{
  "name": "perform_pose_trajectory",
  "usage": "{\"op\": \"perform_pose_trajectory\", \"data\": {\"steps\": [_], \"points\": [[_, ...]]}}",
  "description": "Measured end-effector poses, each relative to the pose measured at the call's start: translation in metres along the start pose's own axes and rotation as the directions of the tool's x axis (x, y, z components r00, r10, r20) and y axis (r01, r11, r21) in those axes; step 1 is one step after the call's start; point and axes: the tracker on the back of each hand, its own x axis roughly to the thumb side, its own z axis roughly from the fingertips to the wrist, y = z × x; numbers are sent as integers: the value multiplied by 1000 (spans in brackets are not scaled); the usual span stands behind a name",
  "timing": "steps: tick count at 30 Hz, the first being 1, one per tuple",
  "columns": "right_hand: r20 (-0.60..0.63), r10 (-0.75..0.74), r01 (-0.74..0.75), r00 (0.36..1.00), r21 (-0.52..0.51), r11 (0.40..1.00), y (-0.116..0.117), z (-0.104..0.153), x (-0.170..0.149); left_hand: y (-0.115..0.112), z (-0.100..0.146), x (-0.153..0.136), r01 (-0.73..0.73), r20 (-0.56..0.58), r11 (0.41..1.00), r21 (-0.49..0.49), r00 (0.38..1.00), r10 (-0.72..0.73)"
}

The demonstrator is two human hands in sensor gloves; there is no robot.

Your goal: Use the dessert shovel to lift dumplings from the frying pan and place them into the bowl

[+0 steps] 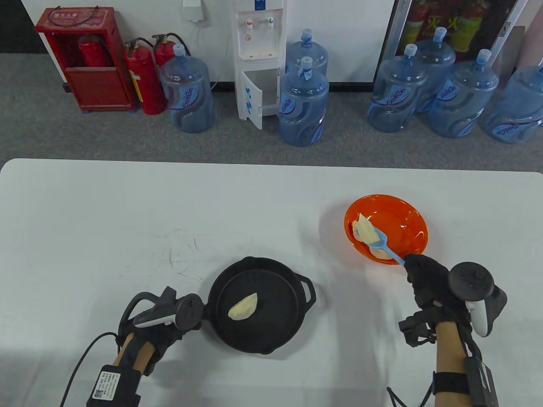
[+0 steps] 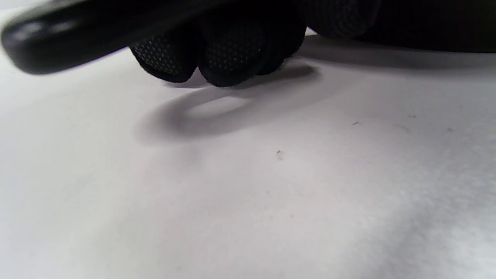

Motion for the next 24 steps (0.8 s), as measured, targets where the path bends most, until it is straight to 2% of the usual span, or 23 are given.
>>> {"op": "perform_pose_trajectory", "data": {"steps": [12, 24], "points": [[-96, 156, -159, 983, -22, 987, -18, -22, -26, 0, 0, 0, -10, -2, 1000, 3, 1000, 10], [-104, 230, -231, 968, 0, 973, -21, -40, -24, -1, 0, -1, -18, 1, 1000, 7, 1000, 18]]}}
